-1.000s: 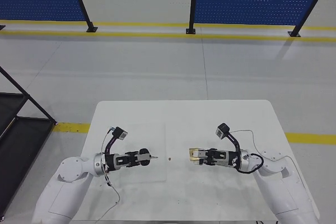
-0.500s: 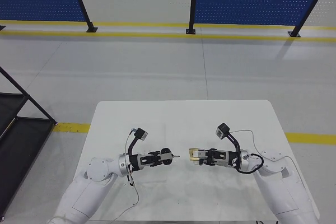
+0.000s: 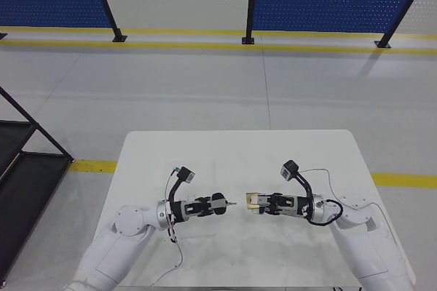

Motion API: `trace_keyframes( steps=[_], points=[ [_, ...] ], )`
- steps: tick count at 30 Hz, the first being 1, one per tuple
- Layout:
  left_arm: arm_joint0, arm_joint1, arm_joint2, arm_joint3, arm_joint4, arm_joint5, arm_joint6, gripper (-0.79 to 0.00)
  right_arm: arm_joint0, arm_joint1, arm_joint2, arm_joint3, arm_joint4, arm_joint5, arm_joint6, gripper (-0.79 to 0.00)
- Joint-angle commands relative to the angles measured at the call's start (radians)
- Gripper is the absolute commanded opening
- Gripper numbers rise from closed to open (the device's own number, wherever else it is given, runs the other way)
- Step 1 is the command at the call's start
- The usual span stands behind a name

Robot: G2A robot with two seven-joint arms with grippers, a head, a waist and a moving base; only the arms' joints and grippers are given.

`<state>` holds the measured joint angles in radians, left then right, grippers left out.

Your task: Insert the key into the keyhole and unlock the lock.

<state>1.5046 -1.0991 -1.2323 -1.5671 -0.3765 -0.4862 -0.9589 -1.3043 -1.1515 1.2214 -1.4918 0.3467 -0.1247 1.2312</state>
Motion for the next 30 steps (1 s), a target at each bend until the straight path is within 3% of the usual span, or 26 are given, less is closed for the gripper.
trace_keyframes(
  steps=[1,30],
  points=[
    [-0.001,-0.001,0.014,0.006,0.007,0.009,0.005,-0.785,0.0,0.0,0.0,0.0,0.0,0.0,0.0,-0.785],
    [-0.077,-0.019,0.103,0.056,0.003,0.037,0.08,-0.785,0.0,0.0,0.0,0.0,0.0,0.0,0.0,-0.785]
  ],
)
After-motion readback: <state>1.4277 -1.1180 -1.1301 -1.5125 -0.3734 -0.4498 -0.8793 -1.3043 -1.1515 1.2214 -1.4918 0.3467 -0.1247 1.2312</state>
